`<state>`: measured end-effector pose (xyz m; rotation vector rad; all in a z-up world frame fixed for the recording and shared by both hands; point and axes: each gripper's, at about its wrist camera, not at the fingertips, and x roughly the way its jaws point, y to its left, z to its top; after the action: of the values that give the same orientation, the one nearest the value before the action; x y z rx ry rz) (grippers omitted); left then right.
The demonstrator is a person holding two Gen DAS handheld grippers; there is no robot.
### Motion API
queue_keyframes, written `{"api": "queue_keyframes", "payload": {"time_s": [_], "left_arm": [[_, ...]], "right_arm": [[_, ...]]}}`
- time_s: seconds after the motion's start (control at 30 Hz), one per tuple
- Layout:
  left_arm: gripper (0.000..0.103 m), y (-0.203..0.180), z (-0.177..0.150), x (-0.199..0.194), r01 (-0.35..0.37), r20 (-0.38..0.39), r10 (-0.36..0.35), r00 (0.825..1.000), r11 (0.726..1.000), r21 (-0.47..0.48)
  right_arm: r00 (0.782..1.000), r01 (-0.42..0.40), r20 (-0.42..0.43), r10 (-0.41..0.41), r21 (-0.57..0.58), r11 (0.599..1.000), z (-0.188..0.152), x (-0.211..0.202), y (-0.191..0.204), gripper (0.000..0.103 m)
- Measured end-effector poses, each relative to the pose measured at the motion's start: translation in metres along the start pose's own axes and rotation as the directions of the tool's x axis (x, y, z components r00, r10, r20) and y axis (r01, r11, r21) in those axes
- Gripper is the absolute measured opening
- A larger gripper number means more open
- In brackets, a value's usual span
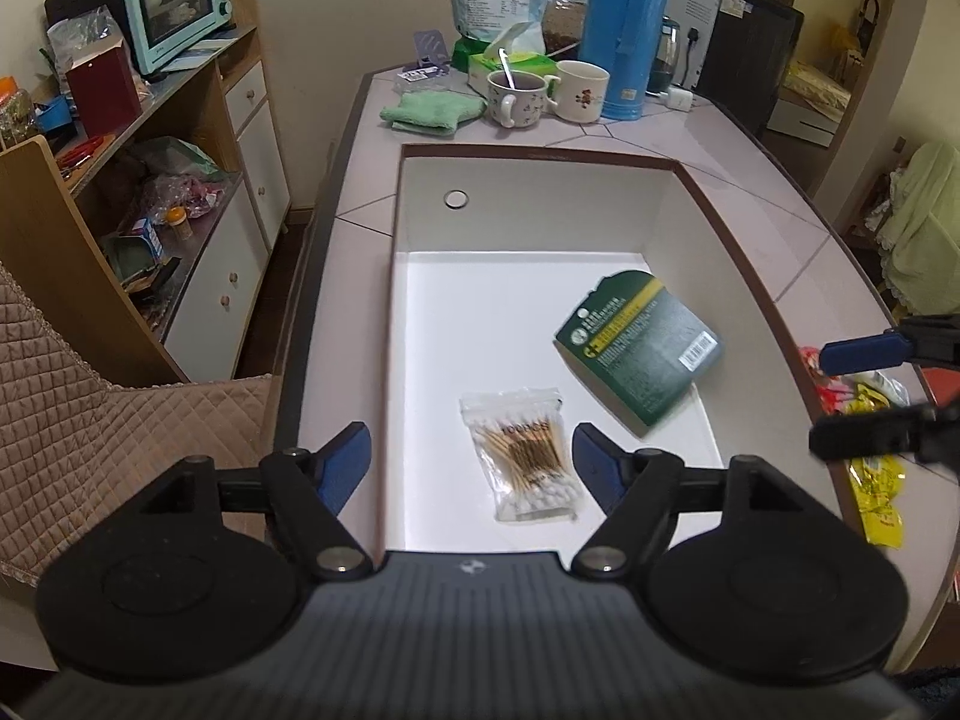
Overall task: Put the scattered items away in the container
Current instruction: 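Lower the green card packet into the box and open the right tool, then move both tools back from the box toward the remaining snacks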
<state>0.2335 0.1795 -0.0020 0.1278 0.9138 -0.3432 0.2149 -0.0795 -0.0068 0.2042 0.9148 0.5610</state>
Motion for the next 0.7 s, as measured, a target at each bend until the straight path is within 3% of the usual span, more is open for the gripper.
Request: {"api": "queue_keyframes", "payload": {"time_s": [0.2, 0.7], "left_arm": [[0.076, -0.018, -0.007, -0.008, 0.005, 0.0, -0.005, 1.0, 1.0, 0.021], [0.084, -0.042, -0.029, -0.035, -0.022, 0.025, 0.021, 0.999, 0.999, 0.037]], "right_arm": [[0.995, 0.098, -0.018, -0.097, 0.072, 0.993, -0.005, -0.013, -0.006, 0.097], [0.995, 0.103, -0.003, -0.103, 0.055, 0.993, -0.027, -0.035, 0.017, 0.097]]}}
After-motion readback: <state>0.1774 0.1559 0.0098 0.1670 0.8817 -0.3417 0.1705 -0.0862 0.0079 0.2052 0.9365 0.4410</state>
